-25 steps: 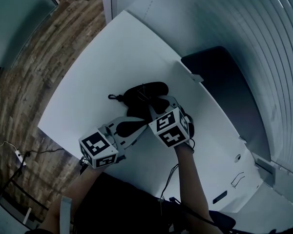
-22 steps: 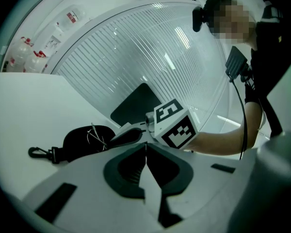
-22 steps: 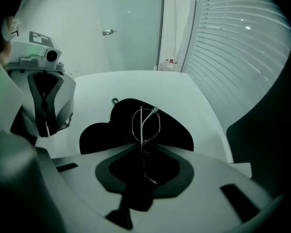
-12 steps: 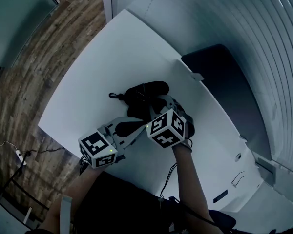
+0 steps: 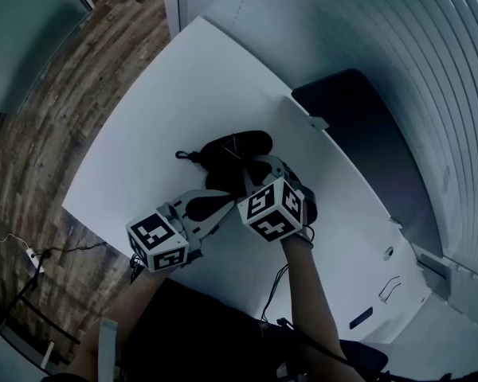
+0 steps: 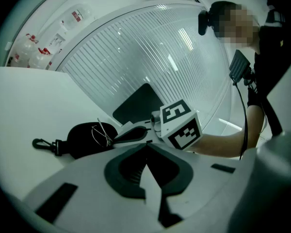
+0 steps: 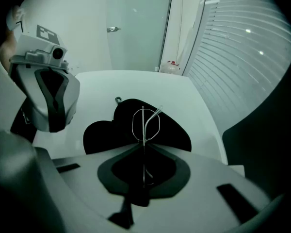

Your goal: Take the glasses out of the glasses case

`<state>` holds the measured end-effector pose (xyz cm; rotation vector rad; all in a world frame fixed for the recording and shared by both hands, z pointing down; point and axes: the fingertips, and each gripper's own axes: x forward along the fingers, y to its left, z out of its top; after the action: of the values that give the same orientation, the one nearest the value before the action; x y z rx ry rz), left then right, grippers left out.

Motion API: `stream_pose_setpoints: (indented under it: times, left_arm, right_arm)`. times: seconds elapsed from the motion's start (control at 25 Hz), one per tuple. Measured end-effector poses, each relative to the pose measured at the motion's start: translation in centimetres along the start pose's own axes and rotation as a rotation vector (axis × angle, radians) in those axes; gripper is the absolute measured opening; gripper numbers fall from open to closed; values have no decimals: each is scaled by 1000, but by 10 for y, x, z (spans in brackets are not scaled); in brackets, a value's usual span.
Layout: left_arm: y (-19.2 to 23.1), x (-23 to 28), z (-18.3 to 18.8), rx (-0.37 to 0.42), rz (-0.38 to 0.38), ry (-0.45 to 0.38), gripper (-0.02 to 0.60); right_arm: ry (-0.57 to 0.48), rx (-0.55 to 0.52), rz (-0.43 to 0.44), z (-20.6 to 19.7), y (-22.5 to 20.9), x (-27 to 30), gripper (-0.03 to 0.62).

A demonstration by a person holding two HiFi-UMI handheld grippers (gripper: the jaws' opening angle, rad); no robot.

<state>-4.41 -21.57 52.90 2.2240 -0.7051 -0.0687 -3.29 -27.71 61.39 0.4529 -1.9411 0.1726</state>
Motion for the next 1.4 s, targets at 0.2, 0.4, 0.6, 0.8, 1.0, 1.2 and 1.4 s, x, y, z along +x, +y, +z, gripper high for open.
stream_pose_setpoints:
  times: [0.2,0.4,0.6,0.8,1.0,1.2,1.4]
  left_arm:
    - [-4,-2,4,11,-6,-7,6]
    - [-9,-4,8,26,-18,-12,6]
    - [-21,-5,13,54,-42,-8,6]
    - [-34,-5,17,79,-68,-4,6]
    - [-45,-2,17,100,-89,11,6]
    - [-55,1,17,119,-114,29,6]
    - [-65,6,14,130,-143,45,6]
  right_arm:
    - [-23,26,-12,3,0,-8,35]
    - [-50,58,-30,8,0,-17,35]
    - [-67,81,-50,10,3,-28,35]
    - [-89,106,-83,11,4,-42,35]
    - [-114,150,-106,8,5,-55,35]
    - [-140,196,-127,8,7,-67,35]
    - [-157,229,-152,4,9,-77,35]
